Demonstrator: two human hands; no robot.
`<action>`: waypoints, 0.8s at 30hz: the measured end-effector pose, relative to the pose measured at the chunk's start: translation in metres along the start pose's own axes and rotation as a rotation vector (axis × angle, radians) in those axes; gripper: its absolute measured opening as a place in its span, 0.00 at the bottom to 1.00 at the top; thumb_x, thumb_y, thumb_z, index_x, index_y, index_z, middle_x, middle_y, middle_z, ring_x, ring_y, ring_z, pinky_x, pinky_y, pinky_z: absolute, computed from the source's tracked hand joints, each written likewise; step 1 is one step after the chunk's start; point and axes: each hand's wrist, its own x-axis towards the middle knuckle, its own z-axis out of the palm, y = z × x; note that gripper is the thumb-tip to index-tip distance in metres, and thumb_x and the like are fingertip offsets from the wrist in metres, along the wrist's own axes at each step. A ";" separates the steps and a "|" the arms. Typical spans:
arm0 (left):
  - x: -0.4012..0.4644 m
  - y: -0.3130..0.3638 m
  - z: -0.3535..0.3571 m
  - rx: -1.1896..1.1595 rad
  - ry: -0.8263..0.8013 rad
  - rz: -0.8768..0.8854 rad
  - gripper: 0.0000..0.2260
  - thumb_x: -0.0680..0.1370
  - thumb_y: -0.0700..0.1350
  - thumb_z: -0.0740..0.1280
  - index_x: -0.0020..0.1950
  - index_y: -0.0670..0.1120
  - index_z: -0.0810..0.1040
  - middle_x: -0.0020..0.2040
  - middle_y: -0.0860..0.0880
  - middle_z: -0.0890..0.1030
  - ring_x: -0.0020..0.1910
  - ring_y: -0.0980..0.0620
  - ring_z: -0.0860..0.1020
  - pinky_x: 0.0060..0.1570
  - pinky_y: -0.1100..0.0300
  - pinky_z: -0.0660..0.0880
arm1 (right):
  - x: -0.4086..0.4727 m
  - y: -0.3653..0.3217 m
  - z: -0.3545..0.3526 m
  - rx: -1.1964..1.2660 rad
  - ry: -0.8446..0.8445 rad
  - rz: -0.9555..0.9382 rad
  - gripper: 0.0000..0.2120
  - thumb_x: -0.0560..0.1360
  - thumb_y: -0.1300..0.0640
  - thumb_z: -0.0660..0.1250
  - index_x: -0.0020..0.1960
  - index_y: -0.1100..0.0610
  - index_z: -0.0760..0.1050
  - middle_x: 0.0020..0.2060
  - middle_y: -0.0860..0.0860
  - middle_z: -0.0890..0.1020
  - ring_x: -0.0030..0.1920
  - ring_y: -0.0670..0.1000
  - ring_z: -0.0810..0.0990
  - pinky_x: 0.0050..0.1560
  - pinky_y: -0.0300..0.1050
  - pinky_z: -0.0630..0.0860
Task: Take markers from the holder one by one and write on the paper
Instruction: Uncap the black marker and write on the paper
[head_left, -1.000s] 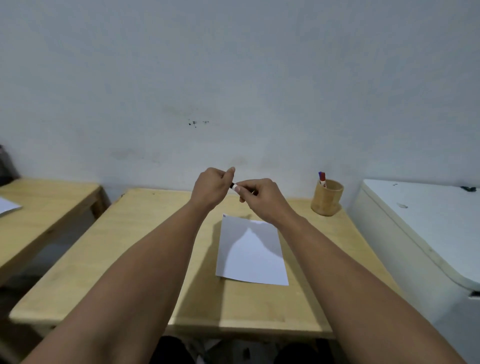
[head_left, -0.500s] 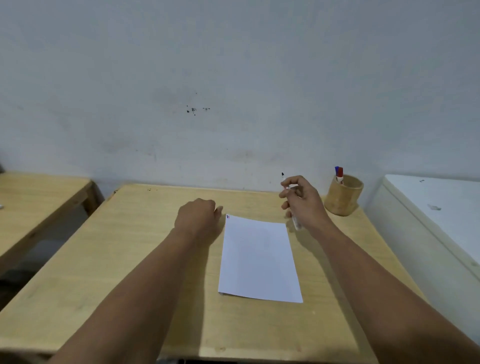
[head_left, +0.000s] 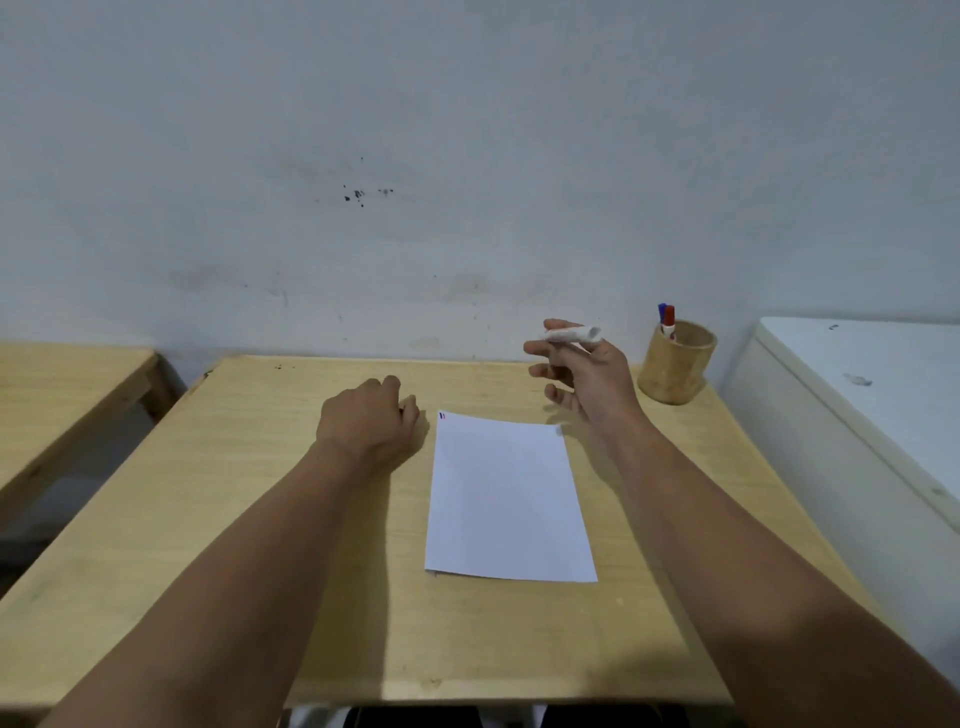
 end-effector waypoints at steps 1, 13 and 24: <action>-0.002 -0.001 -0.004 0.008 0.005 0.002 0.13 0.82 0.56 0.54 0.48 0.48 0.68 0.44 0.50 0.73 0.43 0.42 0.76 0.43 0.52 0.68 | -0.002 -0.001 0.001 -0.005 0.007 0.002 0.11 0.81 0.63 0.71 0.62 0.55 0.82 0.48 0.53 0.90 0.38 0.49 0.85 0.35 0.40 0.77; -0.079 -0.006 -0.004 -0.240 -0.110 0.451 0.38 0.76 0.73 0.57 0.81 0.53 0.65 0.82 0.55 0.62 0.82 0.51 0.59 0.77 0.46 0.63 | -0.025 0.026 0.048 -0.228 0.090 0.021 0.07 0.82 0.52 0.68 0.49 0.52 0.84 0.35 0.50 0.88 0.30 0.49 0.80 0.30 0.39 0.73; -0.093 -0.021 0.013 -0.124 -0.229 0.420 0.49 0.72 0.80 0.55 0.85 0.55 0.51 0.85 0.55 0.49 0.84 0.54 0.44 0.82 0.49 0.43 | -0.013 0.065 0.084 -0.374 0.094 0.038 0.18 0.77 0.43 0.76 0.45 0.59 0.83 0.32 0.49 0.85 0.31 0.50 0.80 0.31 0.43 0.76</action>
